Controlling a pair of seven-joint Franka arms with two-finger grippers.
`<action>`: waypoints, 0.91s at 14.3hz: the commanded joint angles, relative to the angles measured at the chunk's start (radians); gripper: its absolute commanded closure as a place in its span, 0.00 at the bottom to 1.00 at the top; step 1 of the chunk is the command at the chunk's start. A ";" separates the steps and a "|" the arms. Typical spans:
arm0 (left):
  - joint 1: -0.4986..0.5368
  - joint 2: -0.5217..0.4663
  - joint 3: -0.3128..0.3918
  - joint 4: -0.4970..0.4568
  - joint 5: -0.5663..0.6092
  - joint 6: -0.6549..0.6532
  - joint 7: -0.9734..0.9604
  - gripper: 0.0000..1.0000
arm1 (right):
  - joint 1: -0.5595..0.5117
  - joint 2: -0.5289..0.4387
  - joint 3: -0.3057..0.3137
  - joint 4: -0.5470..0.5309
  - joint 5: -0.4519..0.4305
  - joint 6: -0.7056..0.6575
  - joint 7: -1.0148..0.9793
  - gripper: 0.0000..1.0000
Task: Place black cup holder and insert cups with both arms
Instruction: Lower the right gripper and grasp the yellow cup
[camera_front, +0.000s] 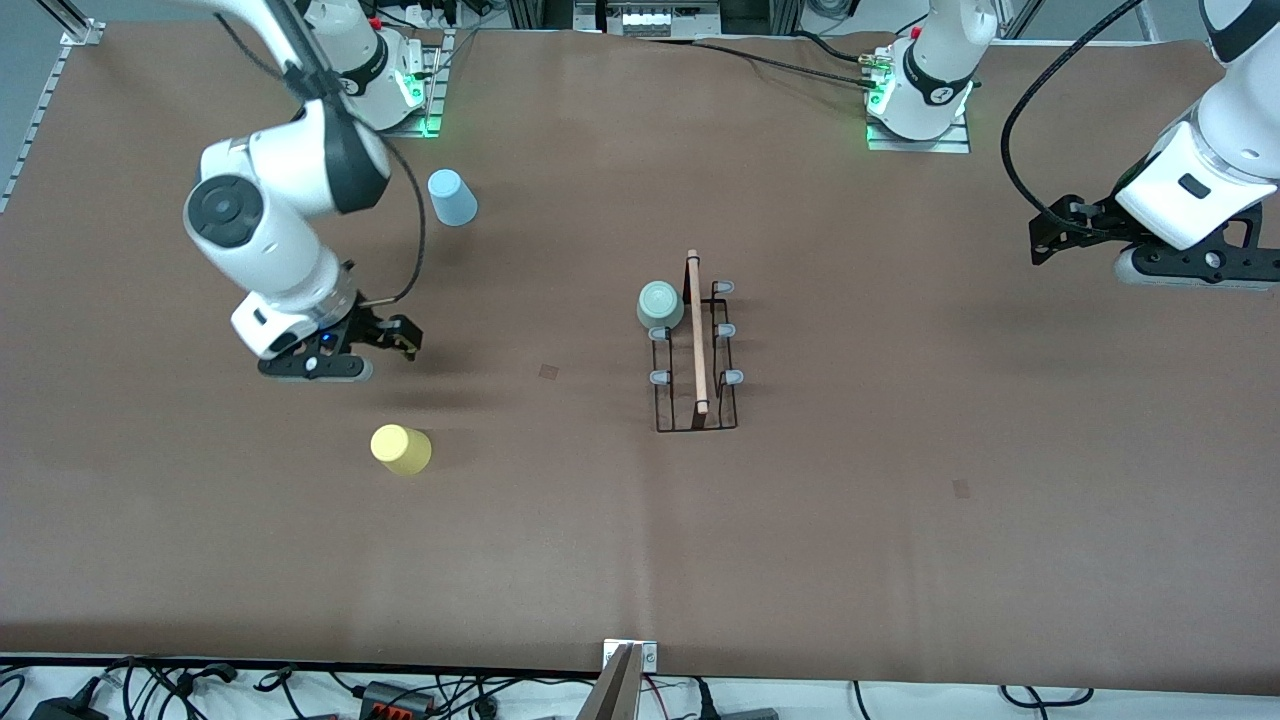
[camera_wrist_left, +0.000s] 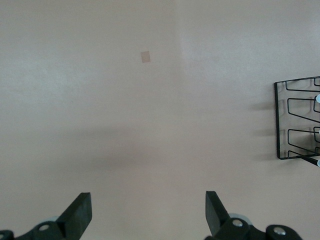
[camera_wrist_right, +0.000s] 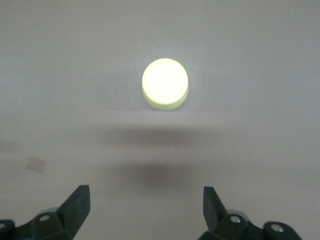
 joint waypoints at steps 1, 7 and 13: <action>-0.006 -0.015 0.005 -0.004 -0.013 -0.012 0.012 0.00 | -0.046 0.094 0.014 0.078 0.014 0.036 -0.184 0.00; -0.006 -0.017 -0.007 -0.003 -0.013 -0.020 0.000 0.00 | -0.057 0.281 0.008 0.236 0.014 0.142 -0.250 0.00; -0.006 -0.018 -0.024 -0.003 -0.015 -0.023 -0.003 0.00 | -0.050 0.353 0.008 0.227 0.014 0.261 -0.241 0.00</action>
